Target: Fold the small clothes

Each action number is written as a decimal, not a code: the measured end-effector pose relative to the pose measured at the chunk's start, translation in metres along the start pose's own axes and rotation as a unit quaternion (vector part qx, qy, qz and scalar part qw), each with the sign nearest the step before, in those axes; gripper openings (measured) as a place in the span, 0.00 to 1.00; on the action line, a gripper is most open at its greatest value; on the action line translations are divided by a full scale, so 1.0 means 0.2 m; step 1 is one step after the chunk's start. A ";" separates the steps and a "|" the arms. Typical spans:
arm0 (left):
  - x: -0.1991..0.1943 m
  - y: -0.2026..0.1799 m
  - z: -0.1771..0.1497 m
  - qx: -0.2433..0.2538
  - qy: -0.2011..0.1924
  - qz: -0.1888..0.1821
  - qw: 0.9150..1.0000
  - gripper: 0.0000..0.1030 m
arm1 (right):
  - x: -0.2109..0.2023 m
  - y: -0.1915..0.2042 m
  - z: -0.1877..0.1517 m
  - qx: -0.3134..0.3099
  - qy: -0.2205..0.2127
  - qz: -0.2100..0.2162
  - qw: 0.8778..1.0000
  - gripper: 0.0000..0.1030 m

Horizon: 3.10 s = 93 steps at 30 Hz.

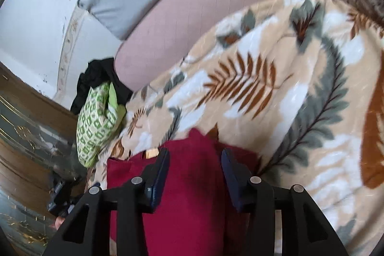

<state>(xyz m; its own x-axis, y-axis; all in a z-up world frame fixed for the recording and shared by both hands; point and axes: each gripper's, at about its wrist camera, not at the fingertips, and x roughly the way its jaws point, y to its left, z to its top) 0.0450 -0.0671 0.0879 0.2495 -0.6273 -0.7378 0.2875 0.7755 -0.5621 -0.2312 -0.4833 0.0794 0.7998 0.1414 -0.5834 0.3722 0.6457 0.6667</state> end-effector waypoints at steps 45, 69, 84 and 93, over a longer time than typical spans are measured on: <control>-0.08 0.05 -0.50 0.102 -0.054 0.227 0.967 0.75 | 0.44 0.74 -0.34 -0.196 0.116 -0.098 0.969 0.37; 0.00 0.15 -0.44 0.071 -0.020 0.185 0.980 0.75 | 1.44 1.23 -0.48 -0.173 0.234 -0.100 0.952 0.40; 0.00 0.17 -0.42 0.066 -0.008 0.173 0.983 0.75 | 1.38 1.33 -0.50 -0.211 0.194 -0.011 0.958 0.00; -0.01 0.17 -0.44 0.064 -0.013 0.176 0.982 0.75 | 1.24 1.24 -0.43 -0.179 0.161 -0.045 0.969 0.63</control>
<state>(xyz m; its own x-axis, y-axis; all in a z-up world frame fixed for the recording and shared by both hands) -0.0278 -0.0332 0.0371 0.3778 -0.3245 -0.8672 0.2924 0.9305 -0.2208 0.0188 -0.2236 0.0604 0.5611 0.2618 -0.7853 0.2007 0.8773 0.4359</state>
